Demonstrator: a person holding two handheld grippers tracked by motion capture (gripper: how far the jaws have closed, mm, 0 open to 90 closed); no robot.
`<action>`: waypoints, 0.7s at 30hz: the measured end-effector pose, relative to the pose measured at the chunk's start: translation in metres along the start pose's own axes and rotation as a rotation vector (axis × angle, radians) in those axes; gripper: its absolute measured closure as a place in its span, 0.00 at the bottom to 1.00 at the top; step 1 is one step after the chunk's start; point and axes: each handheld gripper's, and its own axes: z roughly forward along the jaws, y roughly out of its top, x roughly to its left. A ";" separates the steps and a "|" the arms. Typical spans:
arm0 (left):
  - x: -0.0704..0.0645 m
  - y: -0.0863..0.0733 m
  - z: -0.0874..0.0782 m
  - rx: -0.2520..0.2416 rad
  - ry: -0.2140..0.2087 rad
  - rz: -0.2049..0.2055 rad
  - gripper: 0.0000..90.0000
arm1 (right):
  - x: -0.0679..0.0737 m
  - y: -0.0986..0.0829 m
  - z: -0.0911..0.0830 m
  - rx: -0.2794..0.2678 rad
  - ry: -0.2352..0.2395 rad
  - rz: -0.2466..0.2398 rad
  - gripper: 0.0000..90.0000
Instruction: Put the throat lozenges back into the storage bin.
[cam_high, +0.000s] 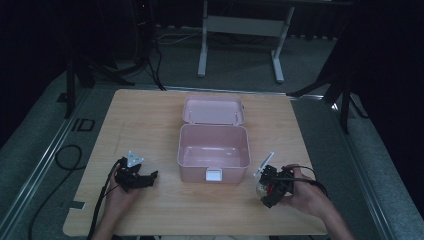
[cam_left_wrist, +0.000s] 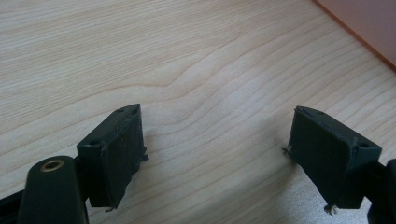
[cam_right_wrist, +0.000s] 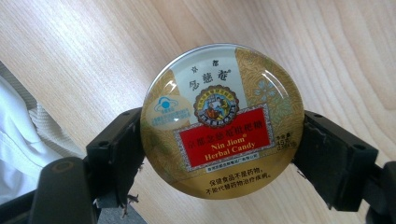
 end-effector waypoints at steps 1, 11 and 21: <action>0.000 0.000 0.000 0.000 0.000 0.000 0.21 | -0.001 0.001 -0.001 -0.002 0.000 -0.002 0.23; 0.000 0.000 0.000 0.000 0.000 0.000 0.21 | -0.007 0.007 -0.015 0.014 -0.007 -0.023 0.23; 0.000 0.000 0.000 0.000 0.000 0.001 0.21 | -0.014 0.009 -0.030 0.010 -0.019 -0.029 0.23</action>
